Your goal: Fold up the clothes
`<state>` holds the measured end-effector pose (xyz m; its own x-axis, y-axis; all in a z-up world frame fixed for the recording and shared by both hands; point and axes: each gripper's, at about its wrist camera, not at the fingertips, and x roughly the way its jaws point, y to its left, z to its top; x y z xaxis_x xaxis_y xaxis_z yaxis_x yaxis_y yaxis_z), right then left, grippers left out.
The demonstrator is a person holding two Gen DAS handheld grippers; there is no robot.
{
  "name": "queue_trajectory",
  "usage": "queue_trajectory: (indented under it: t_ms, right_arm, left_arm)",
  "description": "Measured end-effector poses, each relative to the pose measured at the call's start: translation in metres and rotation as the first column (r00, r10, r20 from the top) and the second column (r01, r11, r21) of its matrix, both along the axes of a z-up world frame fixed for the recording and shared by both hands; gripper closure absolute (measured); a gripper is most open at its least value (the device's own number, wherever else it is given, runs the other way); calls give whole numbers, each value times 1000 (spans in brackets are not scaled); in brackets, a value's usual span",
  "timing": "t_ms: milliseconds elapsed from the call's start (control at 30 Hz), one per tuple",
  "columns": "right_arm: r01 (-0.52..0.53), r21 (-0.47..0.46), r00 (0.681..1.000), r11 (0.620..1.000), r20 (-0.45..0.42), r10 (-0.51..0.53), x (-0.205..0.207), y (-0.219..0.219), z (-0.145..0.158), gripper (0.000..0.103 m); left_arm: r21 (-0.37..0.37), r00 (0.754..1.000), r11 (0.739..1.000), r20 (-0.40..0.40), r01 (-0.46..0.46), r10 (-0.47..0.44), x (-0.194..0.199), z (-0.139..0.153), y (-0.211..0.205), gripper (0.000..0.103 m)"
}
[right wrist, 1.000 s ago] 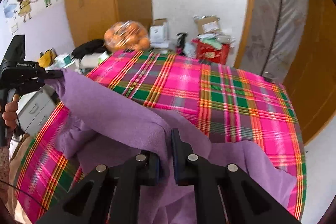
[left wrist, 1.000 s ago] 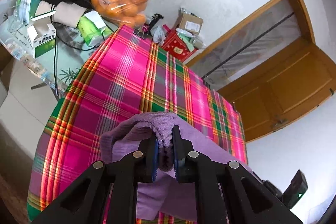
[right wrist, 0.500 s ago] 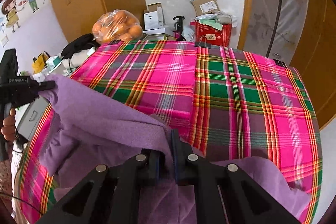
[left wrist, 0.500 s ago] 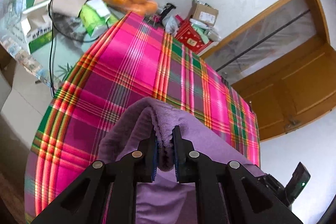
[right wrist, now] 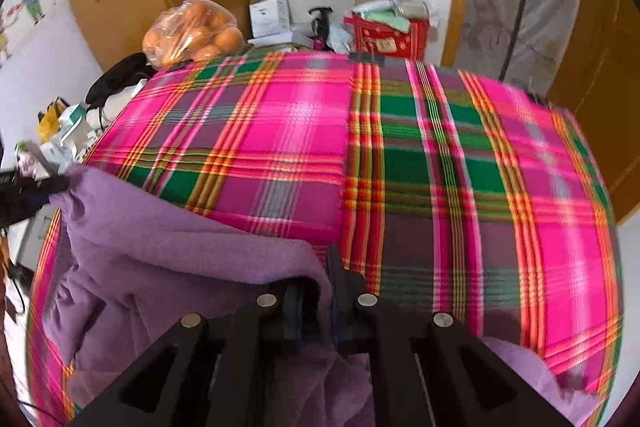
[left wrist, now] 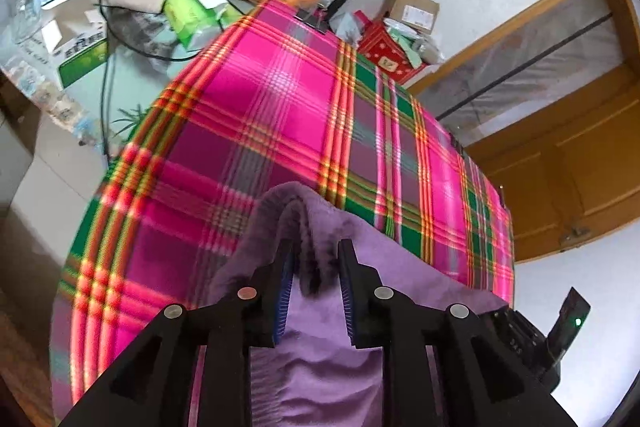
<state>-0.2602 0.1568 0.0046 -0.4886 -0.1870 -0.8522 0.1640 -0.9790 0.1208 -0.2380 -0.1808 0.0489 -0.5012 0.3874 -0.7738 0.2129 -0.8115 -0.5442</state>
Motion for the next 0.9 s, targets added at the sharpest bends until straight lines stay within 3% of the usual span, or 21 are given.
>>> queue_trajectory:
  t_ms: [200, 333, 500, 700, 900]
  right_arm:
    - [32, -28, 999, 999, -27, -33, 12, 10, 9, 83]
    - [34, -35, 997, 999, -73, -36, 29, 14, 29, 77]
    - [32, -42, 992, 999, -121, -37, 54, 21, 50, 75]
    - [51, -78, 993, 996, -99, -58, 84, 31, 49, 75]
    - [49, -205, 991, 978, -114, -73, 122, 50, 46, 75]
  left_arm:
    - [-46, 992, 994, -71, 97, -101, 37, 26, 19, 80]
    - [-81, 973, 978, -111, 192, -200, 62, 41, 47, 78]
    - [-106, 923, 935, -152, 340, -353, 87, 48, 95, 70]
    - [-156, 844, 858, -161, 490, -511, 117, 44, 152, 68]
    - [-207, 817, 826, -149, 524, -556, 129, 37, 176, 67]
